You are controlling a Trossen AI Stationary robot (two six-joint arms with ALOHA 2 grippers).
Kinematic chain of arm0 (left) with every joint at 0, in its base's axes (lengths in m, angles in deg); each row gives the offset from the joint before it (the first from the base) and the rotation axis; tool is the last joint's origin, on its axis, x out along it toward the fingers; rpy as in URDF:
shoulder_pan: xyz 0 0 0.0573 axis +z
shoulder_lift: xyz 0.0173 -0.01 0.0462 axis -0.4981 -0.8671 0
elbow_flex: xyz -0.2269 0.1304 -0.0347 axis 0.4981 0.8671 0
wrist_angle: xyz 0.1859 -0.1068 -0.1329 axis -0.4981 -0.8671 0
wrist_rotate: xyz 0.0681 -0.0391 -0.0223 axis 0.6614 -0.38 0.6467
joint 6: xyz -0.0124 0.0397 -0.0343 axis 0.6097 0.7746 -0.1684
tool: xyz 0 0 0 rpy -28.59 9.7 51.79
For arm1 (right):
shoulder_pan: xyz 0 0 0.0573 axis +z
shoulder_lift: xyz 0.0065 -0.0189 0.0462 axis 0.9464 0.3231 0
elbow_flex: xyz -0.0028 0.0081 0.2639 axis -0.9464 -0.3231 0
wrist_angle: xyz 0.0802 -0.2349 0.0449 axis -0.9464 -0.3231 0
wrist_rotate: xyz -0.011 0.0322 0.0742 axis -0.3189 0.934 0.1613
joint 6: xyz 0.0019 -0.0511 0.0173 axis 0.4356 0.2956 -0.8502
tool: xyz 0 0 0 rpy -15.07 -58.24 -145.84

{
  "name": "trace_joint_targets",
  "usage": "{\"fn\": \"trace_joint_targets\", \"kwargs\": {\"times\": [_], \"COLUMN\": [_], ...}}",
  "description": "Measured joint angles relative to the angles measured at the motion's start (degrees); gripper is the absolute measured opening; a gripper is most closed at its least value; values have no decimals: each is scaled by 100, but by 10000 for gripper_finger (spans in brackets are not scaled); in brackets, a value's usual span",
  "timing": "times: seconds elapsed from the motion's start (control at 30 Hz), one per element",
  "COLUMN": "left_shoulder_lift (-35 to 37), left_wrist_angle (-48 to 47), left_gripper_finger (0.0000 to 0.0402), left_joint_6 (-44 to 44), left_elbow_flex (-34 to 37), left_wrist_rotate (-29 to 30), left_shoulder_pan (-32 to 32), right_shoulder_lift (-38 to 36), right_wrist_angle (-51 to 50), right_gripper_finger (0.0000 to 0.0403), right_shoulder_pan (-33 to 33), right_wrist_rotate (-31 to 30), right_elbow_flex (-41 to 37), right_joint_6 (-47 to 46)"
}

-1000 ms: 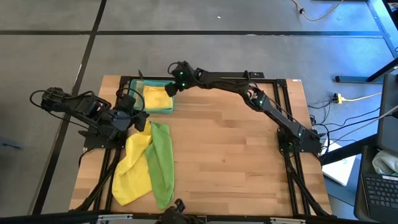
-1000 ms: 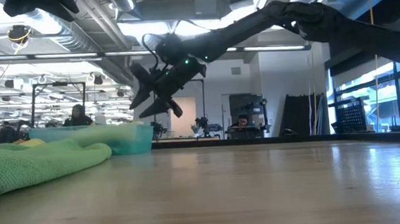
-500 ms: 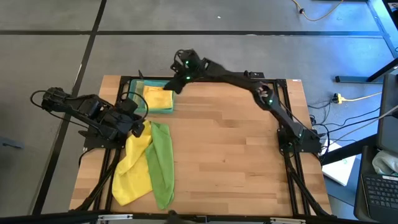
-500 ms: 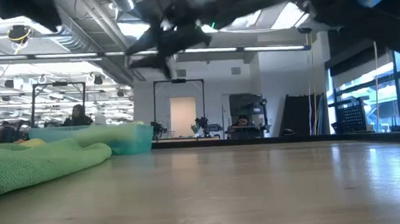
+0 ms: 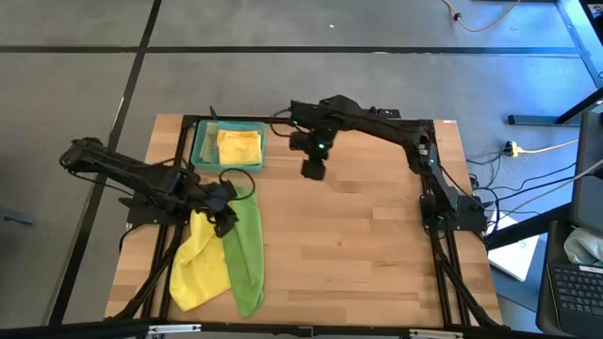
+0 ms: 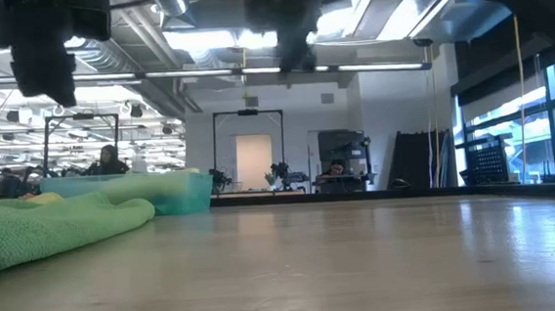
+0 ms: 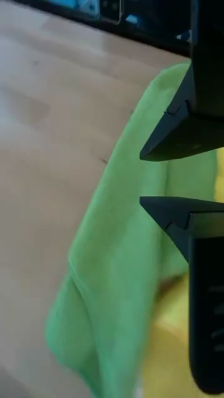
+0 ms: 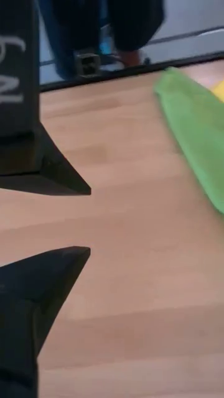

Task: Fold microfiber towels
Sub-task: Fold the green microfiber cloth

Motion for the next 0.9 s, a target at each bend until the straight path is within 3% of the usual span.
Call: {"fn": "trace_joint_targets", "kwargs": {"times": [0.27,0.5,0.67,0.9], "left_shoulder_lift": [-355,-384,-800,-2208], "left_wrist_angle": [496,924,1278,2663], "left_gripper_finger": [94,94,94,94], "left_joint_6": [2041,3855,4056,3970], "left_elbow_flex": [61,63,153,299], "left_wrist_rotate": [-1226,-1442,-1268,-1640], "left_shoulder_pan": [-380,-1204,-1498,-1467], "right_shoulder_lift": [-934,-1167,-1175,-1175], "right_wrist_angle": [-235,-244,-414,-430], "right_gripper_finger": [144,144,144,145], "right_shoulder_pan": [678,1597,2660,4125], "right_wrist_rotate": [-891,-1127,-2228,-3735], "right_elbow_flex": [-116,-116,-118,-118], "right_joint_6": [-1100,-2888,-4340,-6432]}}
